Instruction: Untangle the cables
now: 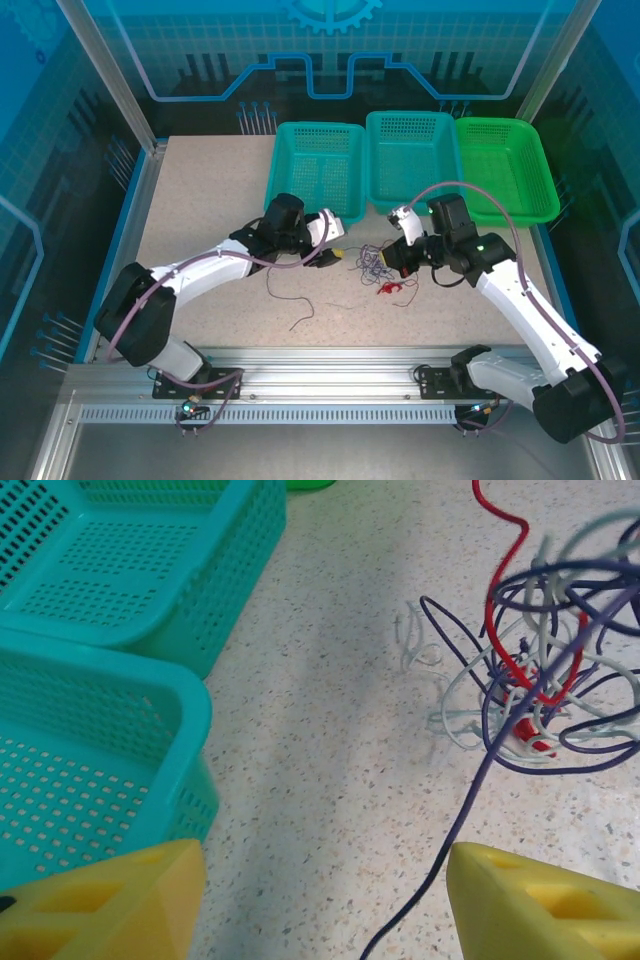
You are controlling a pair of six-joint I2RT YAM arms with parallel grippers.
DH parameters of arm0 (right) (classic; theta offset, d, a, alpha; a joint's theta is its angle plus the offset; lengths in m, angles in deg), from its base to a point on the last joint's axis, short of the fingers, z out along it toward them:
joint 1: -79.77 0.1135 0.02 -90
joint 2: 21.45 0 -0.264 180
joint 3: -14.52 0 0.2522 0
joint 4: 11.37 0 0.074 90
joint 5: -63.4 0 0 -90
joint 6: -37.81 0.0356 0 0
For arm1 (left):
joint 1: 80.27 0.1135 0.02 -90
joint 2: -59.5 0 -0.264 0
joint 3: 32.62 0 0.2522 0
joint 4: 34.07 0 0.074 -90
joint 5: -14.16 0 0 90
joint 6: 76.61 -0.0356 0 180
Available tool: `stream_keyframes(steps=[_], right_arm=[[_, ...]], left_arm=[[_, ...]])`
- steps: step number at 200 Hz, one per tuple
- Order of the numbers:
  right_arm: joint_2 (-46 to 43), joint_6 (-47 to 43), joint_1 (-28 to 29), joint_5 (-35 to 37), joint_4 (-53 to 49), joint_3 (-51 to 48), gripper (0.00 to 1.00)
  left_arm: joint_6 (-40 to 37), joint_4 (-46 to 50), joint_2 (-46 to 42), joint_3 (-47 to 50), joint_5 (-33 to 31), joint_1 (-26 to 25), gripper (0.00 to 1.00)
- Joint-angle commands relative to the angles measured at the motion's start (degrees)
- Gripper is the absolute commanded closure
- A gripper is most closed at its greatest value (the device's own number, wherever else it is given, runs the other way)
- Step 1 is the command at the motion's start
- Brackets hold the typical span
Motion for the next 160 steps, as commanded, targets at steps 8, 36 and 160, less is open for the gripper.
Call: stream_keyframes(steps=[8, 36, 160], right_arm=[[-1.7, -1.4, 0.7, -2.6, 0.2, 1.3, 1.0], [-1.1, -1.5, 0.7, -1.9, 0.3, 1.4, 1.0], [0.5, 29.8, -1.9, 31.2, 7.3, -11.9, 0.91]], left_arm=[[2.0, -4.0, 2.5, -2.7, 9.0, -0.4, 0.36], [3.3, -4.7, 4.3, -3.8, 11.3, -1.5, 0.36], [32.5, 11.6, 2.4, -20.5, -12.8, -2.4, 1.0]])
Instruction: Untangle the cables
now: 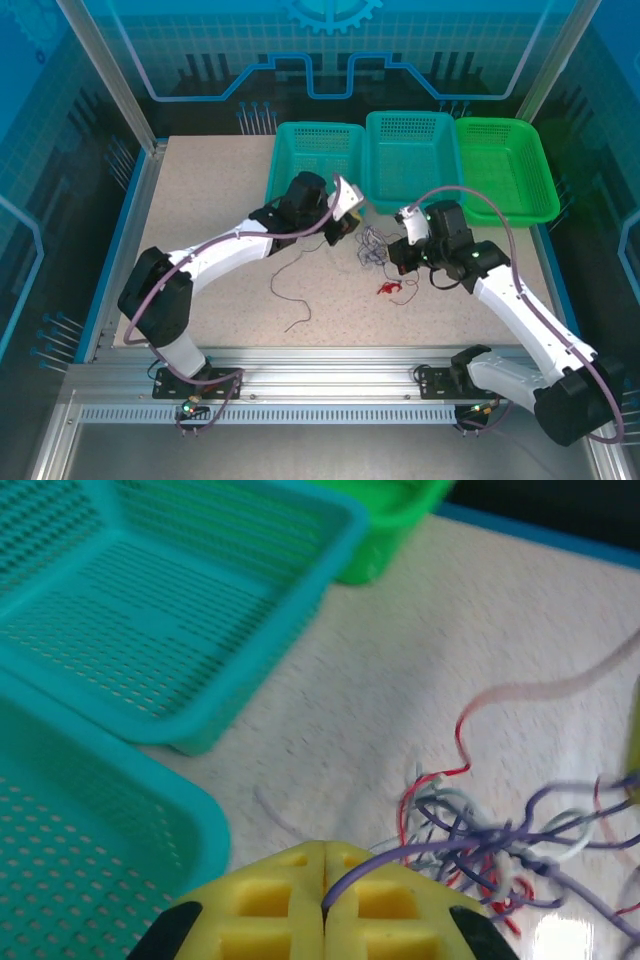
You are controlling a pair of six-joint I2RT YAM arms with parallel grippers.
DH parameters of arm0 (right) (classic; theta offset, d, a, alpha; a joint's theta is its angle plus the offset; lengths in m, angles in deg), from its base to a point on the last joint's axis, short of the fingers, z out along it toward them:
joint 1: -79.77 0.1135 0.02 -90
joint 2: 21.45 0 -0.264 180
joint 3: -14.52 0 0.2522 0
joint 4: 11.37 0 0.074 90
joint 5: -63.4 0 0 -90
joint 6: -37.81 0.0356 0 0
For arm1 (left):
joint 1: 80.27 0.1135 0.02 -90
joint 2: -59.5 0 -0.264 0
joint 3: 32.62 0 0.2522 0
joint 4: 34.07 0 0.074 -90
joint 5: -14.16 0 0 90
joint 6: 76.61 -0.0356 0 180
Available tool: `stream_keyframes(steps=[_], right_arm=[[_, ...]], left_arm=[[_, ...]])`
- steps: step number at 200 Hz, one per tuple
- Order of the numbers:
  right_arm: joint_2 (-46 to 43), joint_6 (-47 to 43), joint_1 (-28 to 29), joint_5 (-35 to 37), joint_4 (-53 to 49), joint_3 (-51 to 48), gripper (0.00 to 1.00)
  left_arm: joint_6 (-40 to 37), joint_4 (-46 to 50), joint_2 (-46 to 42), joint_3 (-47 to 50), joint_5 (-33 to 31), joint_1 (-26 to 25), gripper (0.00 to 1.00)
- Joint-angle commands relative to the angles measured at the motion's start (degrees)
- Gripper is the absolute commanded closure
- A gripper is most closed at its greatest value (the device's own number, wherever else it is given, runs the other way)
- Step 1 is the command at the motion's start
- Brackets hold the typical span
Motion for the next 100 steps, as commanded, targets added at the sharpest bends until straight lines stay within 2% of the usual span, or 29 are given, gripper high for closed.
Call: stream_keyframes(steps=[1, 31, 59, 83, 100], right_arm=[[1.3, 18.9, -2.1, 15.9, -0.6, -4.7, 0.91], [5.5, 34.7, -10.1, 17.3, -4.4, -10.6, 0.91], [7.9, 37.3, -13.9, 16.3, -5.0, -13.4, 0.92], [8.8, 40.3, -15.2, 19.3, -7.3, -13.7, 0.92], [9.3, 42.2, -17.9, 18.4, -7.4, -14.8, 0.91]], left_arm=[[11.0, 6.5, -5.2, -2.8, -7.8, 0.1, 1.0], [17.5, 3.3, -12.1, -0.1, -11.7, 0.2, 1.0], [17.9, 5.2, -15.6, -1.1, -17.3, 0.2, 1.0], [19.6, 7.3, -17.3, -3.6, -19.7, 1.1, 1.0], [22.0, 9.4, -18.0, -6.0, -21.3, 2.4, 1.0]])
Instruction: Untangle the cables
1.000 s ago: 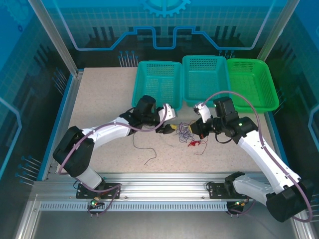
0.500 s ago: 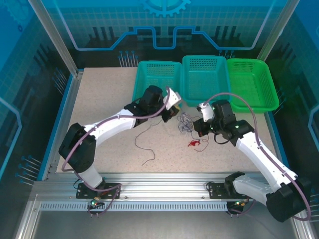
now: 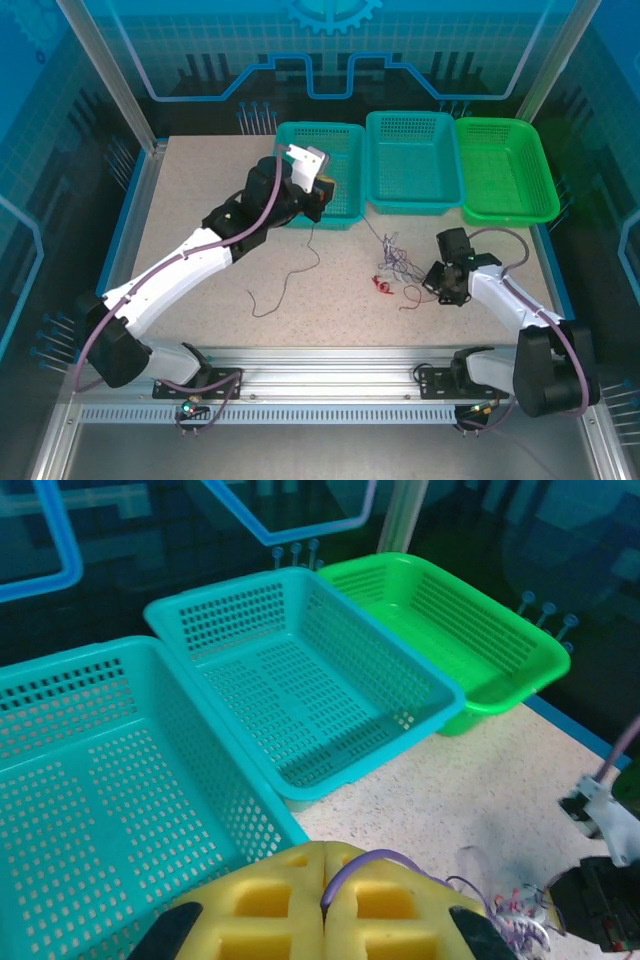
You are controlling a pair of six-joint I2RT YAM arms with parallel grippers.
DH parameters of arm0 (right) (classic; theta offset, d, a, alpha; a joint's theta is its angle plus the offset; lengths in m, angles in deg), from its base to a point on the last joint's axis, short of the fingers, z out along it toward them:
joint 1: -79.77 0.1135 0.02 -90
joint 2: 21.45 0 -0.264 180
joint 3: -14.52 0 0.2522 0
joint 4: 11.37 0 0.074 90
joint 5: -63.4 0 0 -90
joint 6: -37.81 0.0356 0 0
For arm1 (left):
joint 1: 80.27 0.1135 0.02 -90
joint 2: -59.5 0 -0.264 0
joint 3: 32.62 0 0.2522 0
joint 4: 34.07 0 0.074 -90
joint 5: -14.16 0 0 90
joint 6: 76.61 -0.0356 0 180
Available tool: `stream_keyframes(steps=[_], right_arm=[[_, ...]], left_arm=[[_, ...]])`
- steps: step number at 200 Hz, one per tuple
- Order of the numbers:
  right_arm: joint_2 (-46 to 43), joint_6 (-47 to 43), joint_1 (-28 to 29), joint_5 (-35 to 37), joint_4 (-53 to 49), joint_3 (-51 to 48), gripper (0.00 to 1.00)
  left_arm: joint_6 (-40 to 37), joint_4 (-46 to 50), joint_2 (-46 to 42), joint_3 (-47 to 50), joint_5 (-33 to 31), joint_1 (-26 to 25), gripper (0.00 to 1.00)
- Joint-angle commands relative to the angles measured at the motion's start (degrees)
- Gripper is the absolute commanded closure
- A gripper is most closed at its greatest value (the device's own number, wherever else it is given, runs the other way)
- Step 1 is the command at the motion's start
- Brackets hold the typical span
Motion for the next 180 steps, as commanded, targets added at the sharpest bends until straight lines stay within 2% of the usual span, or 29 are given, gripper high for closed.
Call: stream_keyframes(steps=[1, 22, 42, 85, 115, 134, 153, 175, 180], right_arm=[[0.8, 6.1, -3.5, 2.2, -2.9, -1.5, 0.91], [1.0, 7.1, -6.1, 1.4, -2.6, -2.8, 0.91], [1.3, 8.0, -9.2, 1.2, -2.4, -4.0, 1.0], [0.8, 9.7, -16.5, 0.9, -1.9, -6.0, 1.0], [-1.1, 10.3, -22.3, 1.5, -1.8, -7.3, 1.0], [-3.0, 10.7, -24.8, 2.0, -2.3, -7.9, 1.0], [-3.8, 8.5, -24.9, -0.3, 0.8, -8.6, 1.0], [-3.6, -3.9, -21.2, -12.4, 11.4, -7.8, 1.0], [-3.6, -6.3, -18.6, -13.7, 11.9, -6.6, 0.95]], left_arm=[[4.7, 2.9, -2.1, -4.3, -5.6, 2.0, 1.0], [9.7, 4.9, -3.2, -6.6, -8.2, 4.8, 1.0], [14.2, 8.4, -4.2, -10.2, -10.6, 8.7, 1.0], [11.7, 17.1, -4.6, -18.8, -17.4, 12.9, 1.0], [10.8, 21.9, -5.7, -21.1, -23.0, 16.7, 1.0], [11.1, 23.9, -6.7, -21.7, -24.1, 19.9, 1.0], [11.5, 24.4, -7.2, -21.3, -20.0, 21.7, 1.0], [10.8, 19.2, -7.0, -17.1, -1.2, 21.0, 1.0], [10.5, 18.1, -6.8, -15.6, 1.5, 20.0, 1.0]])
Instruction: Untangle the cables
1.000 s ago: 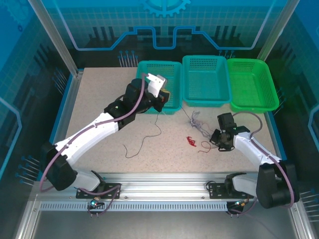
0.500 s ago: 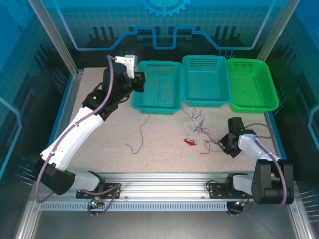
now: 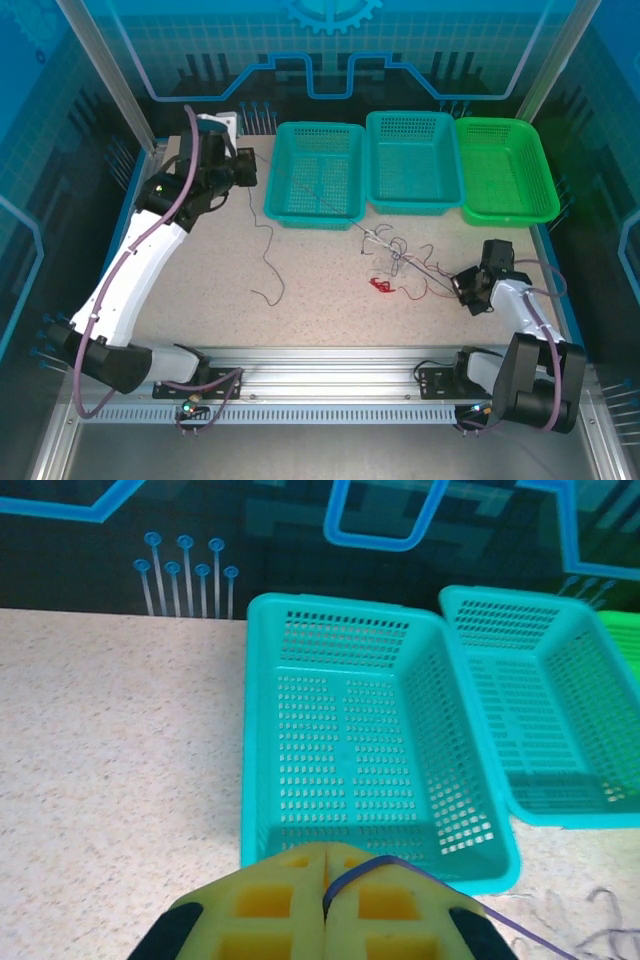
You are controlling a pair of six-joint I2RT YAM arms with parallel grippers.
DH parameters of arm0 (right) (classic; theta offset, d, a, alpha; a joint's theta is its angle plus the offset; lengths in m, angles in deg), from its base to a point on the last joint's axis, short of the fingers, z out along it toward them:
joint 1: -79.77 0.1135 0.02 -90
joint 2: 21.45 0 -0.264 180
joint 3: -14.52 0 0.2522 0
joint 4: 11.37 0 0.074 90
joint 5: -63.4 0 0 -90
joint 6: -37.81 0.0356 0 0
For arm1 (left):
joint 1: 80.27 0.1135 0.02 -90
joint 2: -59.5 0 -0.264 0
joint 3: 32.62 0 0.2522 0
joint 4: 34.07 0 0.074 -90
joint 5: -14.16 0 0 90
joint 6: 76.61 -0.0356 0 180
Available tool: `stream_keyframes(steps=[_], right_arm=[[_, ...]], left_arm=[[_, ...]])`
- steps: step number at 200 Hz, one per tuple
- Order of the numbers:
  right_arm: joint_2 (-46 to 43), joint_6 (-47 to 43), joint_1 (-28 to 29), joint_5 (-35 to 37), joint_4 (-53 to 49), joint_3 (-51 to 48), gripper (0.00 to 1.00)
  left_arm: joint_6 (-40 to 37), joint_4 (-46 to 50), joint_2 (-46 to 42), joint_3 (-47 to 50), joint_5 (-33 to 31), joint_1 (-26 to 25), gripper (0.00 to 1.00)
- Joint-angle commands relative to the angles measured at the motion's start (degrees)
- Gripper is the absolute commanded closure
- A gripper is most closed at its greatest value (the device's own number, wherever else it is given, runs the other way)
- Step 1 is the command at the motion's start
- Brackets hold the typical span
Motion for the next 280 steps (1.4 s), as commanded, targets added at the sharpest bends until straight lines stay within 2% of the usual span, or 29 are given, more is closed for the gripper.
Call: stream_keyframes(steps=[1, 15, 34, 70, 98, 123, 142, 177, 195, 220, 234, 254, 280], right_arm=[[0.7, -12.3, 3.9, -2.3, 4.9, 0.2, 0.94], [-0.1, -20.4, 11.0, -3.7, 4.3, 3.7, 0.75], [-3.3, -27.4, 17.3, -3.6, 0.8, 7.4, 0.62], [-10.8, -34.0, 25.6, -10.9, 2.3, 11.1, 0.49], [-8.6, -36.5, 35.2, -15.6, 10.5, 13.4, 0.45], [0.0, -37.9, 42.3, -16.5, 18.6, 16.4, 0.44], [8.0, -39.8, 45.8, -14.4, 23.5, 18.9, 0.45], [20.8, -41.0, 47.9, -14.4, 30.3, 23.0, 0.45], [26.4, -41.0, 48.5, -11.0, 29.6, 25.5, 0.44], [29.3, -39.3, 49.1, -6.8, 35.6, 24.0, 0.42], [30.5, -39.8, 49.6, -7.2, 37.0, 23.6, 0.42], [32.8, -41.0, 50.2, -10.6, 37.5, 23.5, 0.49], [34.3, -40.4, 51.0, -8.7, 36.9, 23.3, 0.67]], left_arm=[[0.5, -11.6, -4.0, 1.1, 8.7, 1.5, 1.0], [-1.9, -13.3, -3.6, 4.7, 12.0, -2.2, 1.0], [-3.9, -14.1, -3.2, 8.5, 12.8, -6.5, 1.0], [-2.8, -17.4, -5.1, 13.7, 15.6, -9.1, 1.0], [-3.8, -16.4, -6.1, 14.0, 15.7, -9.1, 1.0], [-4.7, -15.2, -6.5, 13.2, 17.3, -9.1, 1.0], [-4.8, -14.8, -7.1, 13.0, 18.5, -9.2, 1.0], [-4.8, -14.3, -8.3, 13.5, 18.4, -9.3, 1.0], [-5.2, -13.8, -9.1, 13.5, 18.8, -9.2, 1.0], [-5.9, -13.5, -10.2, 13.6, 19.7, -9.3, 1.0], [-6.2, -12.9, -10.7, 13.3, 20.3, -9.3, 1.0], [-6.9, -12.3, -11.5, 13.0, 19.9, -9.3, 1.0], [-8.3, -11.8, -12.7, 12.6, 17.8, -9.3, 1.0]])
